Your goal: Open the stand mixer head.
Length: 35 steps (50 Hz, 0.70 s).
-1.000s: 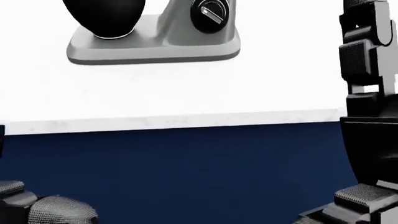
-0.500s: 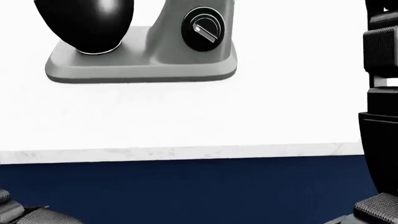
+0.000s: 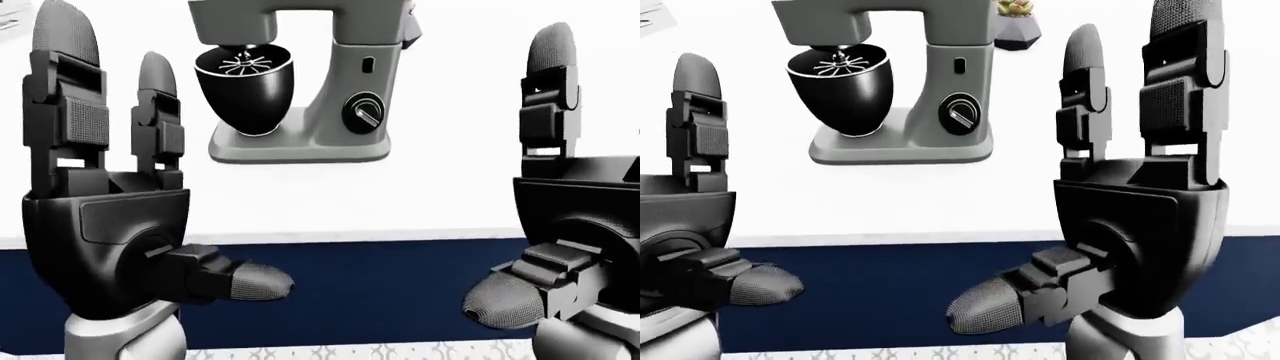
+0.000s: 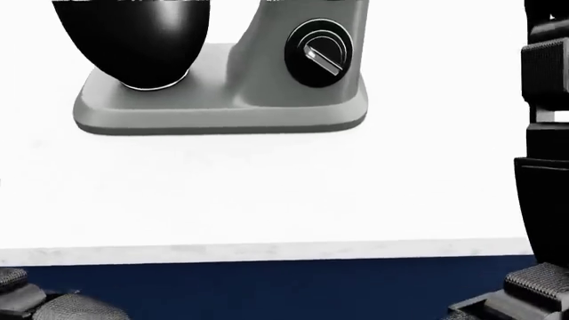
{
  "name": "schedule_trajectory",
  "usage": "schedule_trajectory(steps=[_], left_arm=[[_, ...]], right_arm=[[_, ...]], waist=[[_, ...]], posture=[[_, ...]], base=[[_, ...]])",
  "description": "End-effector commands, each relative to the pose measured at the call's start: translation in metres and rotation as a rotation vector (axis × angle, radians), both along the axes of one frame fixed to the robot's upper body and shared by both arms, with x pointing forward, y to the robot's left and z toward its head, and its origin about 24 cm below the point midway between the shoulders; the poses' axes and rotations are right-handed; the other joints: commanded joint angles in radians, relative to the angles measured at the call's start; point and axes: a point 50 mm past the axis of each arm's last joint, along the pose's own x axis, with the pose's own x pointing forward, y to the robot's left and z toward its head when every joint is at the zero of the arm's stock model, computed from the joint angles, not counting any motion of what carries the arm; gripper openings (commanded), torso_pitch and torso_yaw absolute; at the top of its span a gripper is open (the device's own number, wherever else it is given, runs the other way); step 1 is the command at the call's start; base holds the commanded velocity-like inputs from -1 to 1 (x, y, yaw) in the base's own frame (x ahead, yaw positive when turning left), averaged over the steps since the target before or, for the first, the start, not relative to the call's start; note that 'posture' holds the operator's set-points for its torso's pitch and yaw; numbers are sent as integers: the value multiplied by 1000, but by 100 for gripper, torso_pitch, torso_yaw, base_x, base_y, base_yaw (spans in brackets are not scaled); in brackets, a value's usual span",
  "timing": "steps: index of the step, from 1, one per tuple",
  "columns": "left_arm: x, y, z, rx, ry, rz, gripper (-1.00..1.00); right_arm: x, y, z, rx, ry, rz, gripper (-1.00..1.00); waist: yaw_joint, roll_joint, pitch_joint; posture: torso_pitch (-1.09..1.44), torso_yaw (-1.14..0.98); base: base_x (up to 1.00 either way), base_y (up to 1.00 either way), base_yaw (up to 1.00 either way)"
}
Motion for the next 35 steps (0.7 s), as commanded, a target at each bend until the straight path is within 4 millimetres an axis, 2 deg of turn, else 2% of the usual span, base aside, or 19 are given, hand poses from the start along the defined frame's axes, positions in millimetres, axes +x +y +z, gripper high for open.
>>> schedule_trajectory(steps=[1, 2, 3, 4, 6, 7, 9, 11, 12, 14, 15, 16, 17, 21, 22, 23, 25, 27, 35], left_arm=[[-5, 1, 7, 4, -53, 4, 100], [-5, 0, 7, 4, -52, 3, 100], [-5, 0, 7, 4, -53, 3, 100], [-5, 0, 7, 5, -53, 3, 100], [-5, 1, 7, 4, -53, 4, 100], [-5, 0, 7, 5, -53, 3, 100], [-5, 0, 7, 4, -53, 3, 100], [-5, 0, 6, 5, -52, 3, 100], [-5, 0, 6, 5, -52, 2, 100], [-5, 0, 6, 5, -52, 2, 100], [-5, 0, 6, 5, -52, 2, 100], [-5, 0, 6, 5, -52, 2, 100], [-5, 0, 6, 6, -52, 1, 100], [-5, 0, 6, 6, -53, 2, 100], [-5, 0, 6, 7, -53, 3, 100], [-5, 0, 6, 7, -52, 4, 100], [-5, 0, 6, 8, -52, 5, 100], [-5, 0, 6, 9, -52, 8, 100], [-5, -1, 6, 13, -55, 11, 100]], right_arm=[[-5, 0, 5, 1, -45, 23, 100], [-5, 0, 5, -4, -39, 33, 100], [-5, 0, 5, -4, -40, 29, 100], [-5, 0, 5, -3, -42, 25, 100], [-4, 0, 5, -5, -43, 13, 100], [-4, 0, 4, -10, -43, -3, 100], [-4, 1, 4, -12, -46, -5, 100], [-4, 1, 4, -9, -43, -6, 100], [-4, 1, 3, -11, -44, -6, 100], [-5, 1, 3, -10, -42, 17, 100], [-5, 1, 4, -5, -45, 22, 100], [-5, 0, 4, -5, -40, 25, 100], [-4, 0, 4, -5, -35, 27, 100], [-3, 0, 4, -8, -35, -11, 100], [-3, 0, 3, -7, -35, -11, 100], [-3, 1, 3, -10, -37, -9, 100], [-3, 1, 3, -10, -35, -10, 100], [-3, 1, 3, -13, -34, -7, 100], [-3, 1, 2, -16, -34, -3, 100]], waist=[[-1, 0, -22], [-8, 3, -51], [-16, 17, 12], [-18, 12, 32], [-25, 19, 17], [-24, 24, 30], [-41, 35, -24], [-48, 55, -21], [-43, 41, -13], [-37, 33, -27], [-30, 38, -50], [-23, 37, 0], [-23, 42, 27], [-12, 32, 13], [-13, 33, -18], [-11, 16, -32], [-3, -21, -28], [-3, 2, -25], [-19, 13, -42]], posture=[[0, 0], [0, 0], [0, 0], [0, 0], [0, 0], [0, 0], [0, 0], [0, 0], [0, 0], [0, 0], [0, 0], [0, 0], [0, 0], [0, 0], [0, 0], [0, 0], [0, 0], [0, 0], [0, 0]], base=[[0, 0, 0], [59, 0, 0], [64, 0, 0], [65, 0, 0], [52, 0, 0], [12, 0, 0], [0, 0, 0], [0, 0, 0], [0, 0, 0], [1, 0, 0], [38, 0, 0], [62, 0, 0], [66, 0, 0], [52, 0, 0], [8, 0, 0], [0, 0, 0], [0, 0, 0], [0, 0, 0], [0, 0, 0]])
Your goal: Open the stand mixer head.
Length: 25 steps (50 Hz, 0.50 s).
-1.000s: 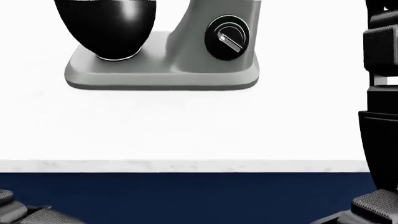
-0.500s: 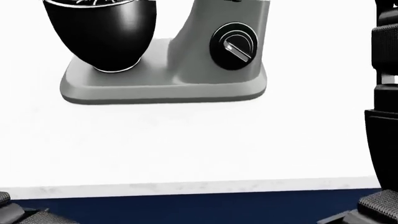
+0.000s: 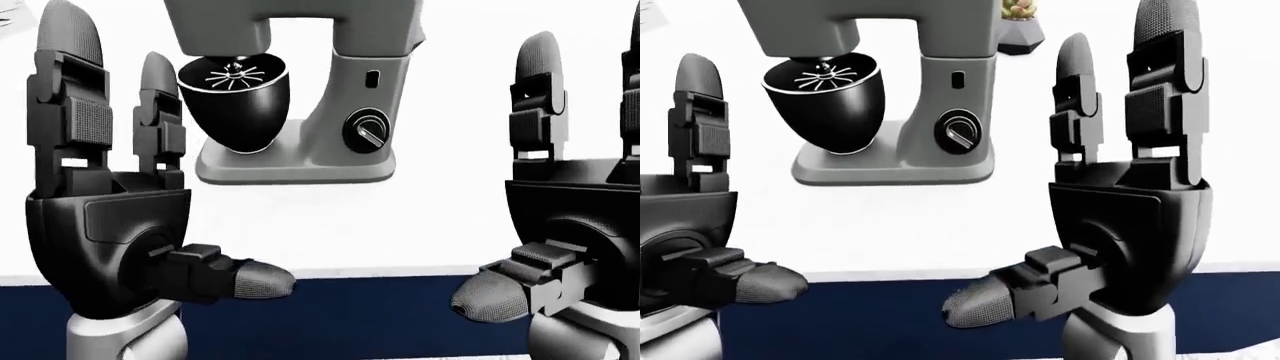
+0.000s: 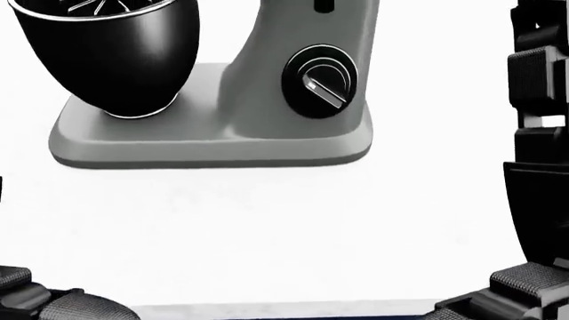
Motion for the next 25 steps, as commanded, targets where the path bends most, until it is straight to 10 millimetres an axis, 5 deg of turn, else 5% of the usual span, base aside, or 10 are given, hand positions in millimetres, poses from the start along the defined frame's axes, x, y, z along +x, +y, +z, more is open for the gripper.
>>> schedule_trajectory(steps=[1, 12, 25], left_arm=[[-6, 0, 6, 4, -56, 3, 100], [-3, -1, 5, 34, -38, 20, 100], [-4, -2, 4, 38, -40, 10, 100]], right_arm=[[-6, 0, 6, 2, -53, 6, 100], [-5, 0, 5, 1, -50, 9, 100], [-5, 1, 5, 2, -42, 16, 100]], waist=[[0, -3, -14], [4, -9, -35], [9, -9, -121]], posture=[[0, 0], [-7, 0], [-20, 0]], base=[[0, 0, 0], [0, 0, 0], [0, 0, 0]])
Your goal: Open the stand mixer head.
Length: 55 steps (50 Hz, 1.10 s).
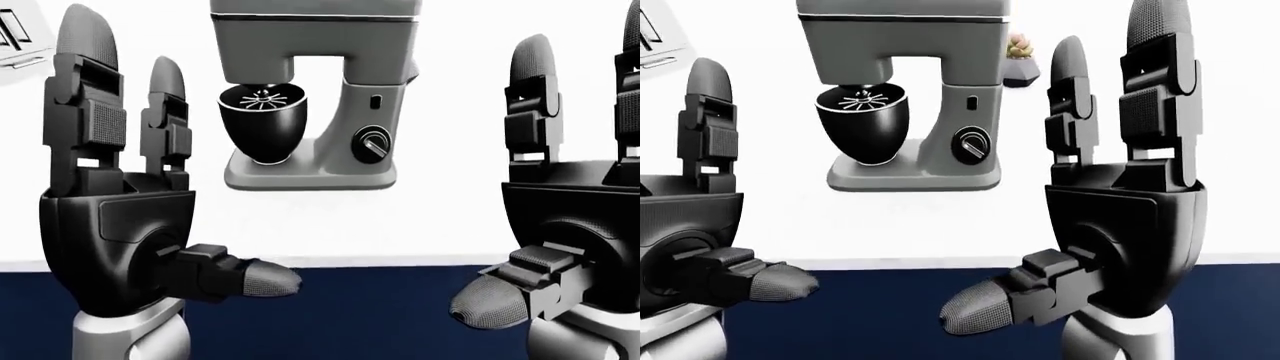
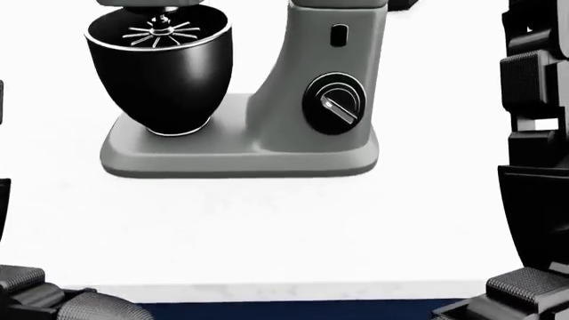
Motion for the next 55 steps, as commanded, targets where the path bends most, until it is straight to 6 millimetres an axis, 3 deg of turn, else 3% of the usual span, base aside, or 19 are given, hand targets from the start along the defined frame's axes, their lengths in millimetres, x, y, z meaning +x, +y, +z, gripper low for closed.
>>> schedule_trajectory(steps=[1, 10, 15, 33, 55], left_arm=[[-5, 0, 7, -1, -54, -5, 100], [-4, 0, 7, -3, -51, 3, 100], [-5, 2, 8, -6, -71, 31, 100], [-5, 2, 8, -12, -71, 30, 100], [-5, 1, 7, -14, -64, 31, 100]], right_arm=[[-4, -1, 6, 4, -48, -3, 100], [-3, -2, 6, 8, -37, -9, 100], [-2, -1, 5, 10, -26, -8, 100], [17, 5, 25, 244, 272, 188, 100], [33, 11, 12, 299, 421, 207, 100]], waist=[[0, 3, -13], [-7, 9, -103], [-10, 13, -134], [-5, 18, -138], [3, 18, -160]], posture=[[-21, 0], [-30, 0], [-33, 0], [-33, 0], [-33, 0]], base=[[0, 0, 0], [0, 0, 0], [0, 0, 0], [0, 0, 0], [0, 0, 0]])
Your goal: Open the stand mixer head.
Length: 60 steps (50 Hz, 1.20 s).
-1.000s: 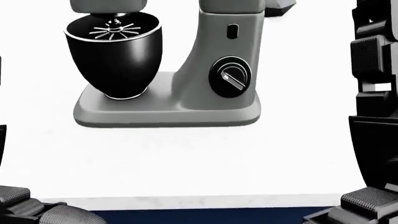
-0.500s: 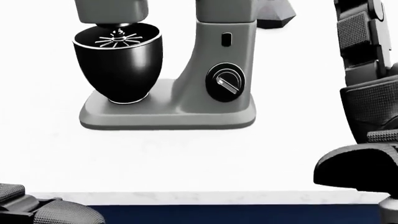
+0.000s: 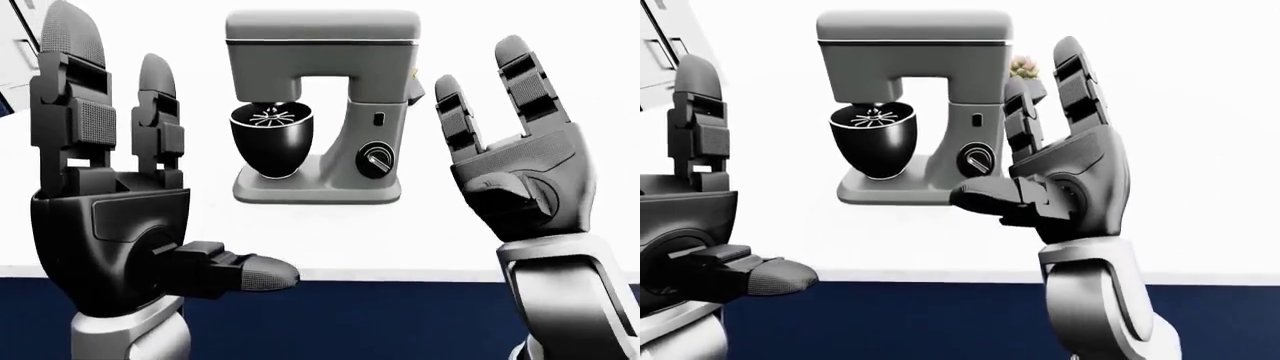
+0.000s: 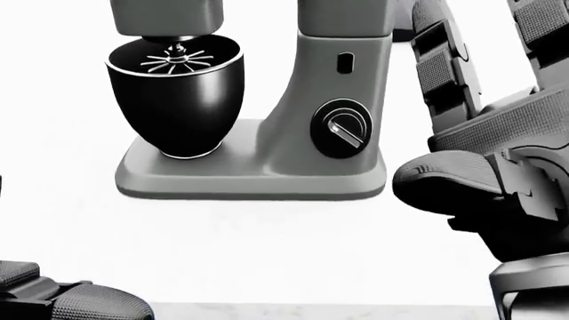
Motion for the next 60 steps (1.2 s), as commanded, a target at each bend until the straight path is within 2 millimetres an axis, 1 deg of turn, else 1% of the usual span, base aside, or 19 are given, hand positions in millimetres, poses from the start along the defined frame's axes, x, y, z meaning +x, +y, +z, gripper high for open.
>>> schedule_trajectory(steps=[1, 12, 18, 32, 36, 39, 44, 50, 60], left_arm=[[-5, 0, 6, 1, -50, -1, 100], [-4, 0, 5, 2, -49, 0, 100], [-4, 0, 5, 0, -48, -2, 100], [-4, 0, 5, -1, -46, -3, 100], [-4, 0, 5, 1, -45, -2, 100], [-4, 0, 5, 2, -47, -1, 100], [-4, 0, 5, 3, -46, 0, 100], [-4, 0, 5, 3, -45, 0, 100], [-4, 0, 5, 2, -45, 0, 100]], right_arm=[[-4, 1, 6, 13, -39, 12, 100], [-12, 10, -3, -7, -25, 41, 100], [-12, 12, -6, -12, -17, 46, 100], [1, 13, -9, -6, 23, 37, 100], [3, 14, -12, -8, 45, 38, 100], [8, 15, -17, -4, 78, 38, 100], [3, 20, -20, -23, 74, 53, 100], [3, 25, -18, -31, 63, 70, 100], [6, 27, -19, -37, 62, 74, 100]], waist=[[0, 1, -5], [-2, 0, -6], [-3, 1, -6], [-2, 2, -2], [-1, 1, -1], [-1, 1, -1], [0, 1, -2], [-1, 3, -3], [0, 5, -5]], posture=[[-33, 0], [-33, 0], [-33, 0], [-33, 0], [-33, 0], [-33, 0], [-33, 0], [-33, 0], [-33, 0]], base=[[0, 0, 0], [0, 0, 0], [0, 0, 0], [0, 0, 0], [0, 0, 0], [0, 0, 0], [0, 0, 0], [0, 0, 0], [0, 0, 0]])
